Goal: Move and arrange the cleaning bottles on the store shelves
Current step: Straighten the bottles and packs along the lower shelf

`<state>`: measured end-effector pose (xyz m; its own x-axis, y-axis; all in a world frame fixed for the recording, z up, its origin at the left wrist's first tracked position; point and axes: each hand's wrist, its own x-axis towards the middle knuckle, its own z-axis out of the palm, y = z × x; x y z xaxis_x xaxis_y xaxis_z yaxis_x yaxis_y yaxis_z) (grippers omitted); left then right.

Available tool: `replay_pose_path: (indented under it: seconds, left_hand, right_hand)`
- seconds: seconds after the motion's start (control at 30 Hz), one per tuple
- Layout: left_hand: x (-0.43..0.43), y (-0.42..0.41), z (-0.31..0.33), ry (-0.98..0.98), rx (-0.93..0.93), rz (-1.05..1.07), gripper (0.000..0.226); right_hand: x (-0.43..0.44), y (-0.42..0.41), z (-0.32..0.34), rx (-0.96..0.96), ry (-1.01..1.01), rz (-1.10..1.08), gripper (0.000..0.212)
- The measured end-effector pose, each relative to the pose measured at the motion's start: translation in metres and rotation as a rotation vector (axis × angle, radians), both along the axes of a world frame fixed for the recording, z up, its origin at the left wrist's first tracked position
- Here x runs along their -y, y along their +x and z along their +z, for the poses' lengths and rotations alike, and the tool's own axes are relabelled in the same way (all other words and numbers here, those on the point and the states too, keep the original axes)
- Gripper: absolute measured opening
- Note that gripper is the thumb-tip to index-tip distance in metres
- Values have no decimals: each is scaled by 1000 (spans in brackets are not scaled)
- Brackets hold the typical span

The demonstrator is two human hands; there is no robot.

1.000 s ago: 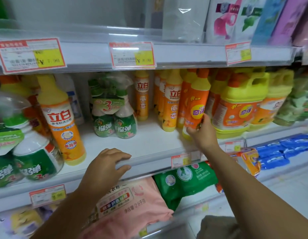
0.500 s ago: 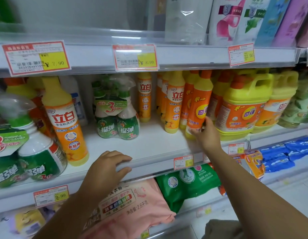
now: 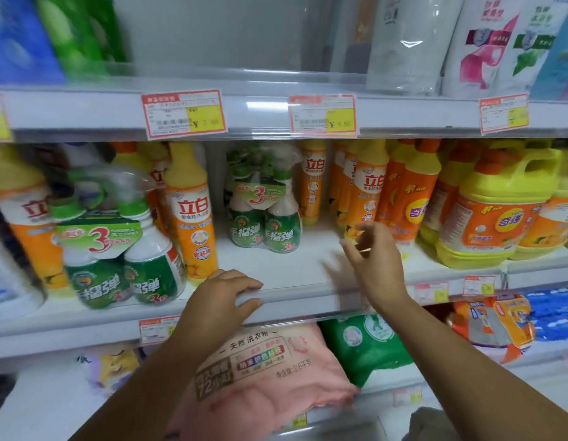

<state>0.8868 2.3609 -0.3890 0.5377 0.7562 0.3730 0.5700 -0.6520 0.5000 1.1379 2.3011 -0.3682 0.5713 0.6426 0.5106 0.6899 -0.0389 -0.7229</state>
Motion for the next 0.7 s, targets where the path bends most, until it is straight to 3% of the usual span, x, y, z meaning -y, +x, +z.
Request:
replay_pose_path:
  seconds: [0.2, 0.47, 0.7]
  left_hand:
    - [-2, -49, 7, -30, 4, 109, 27]
    - [-2, -86, 3, -48, 11, 130, 40]
    - [-5, -79, 5, -43, 10, 121, 40]
  right_hand:
    - [-40, -88, 5, -50, -171, 376, 35]
    - [-88, -161, 6, -283, -290, 773, 67]
    - [-90, -163, 1, -219, -287, 621, 65]
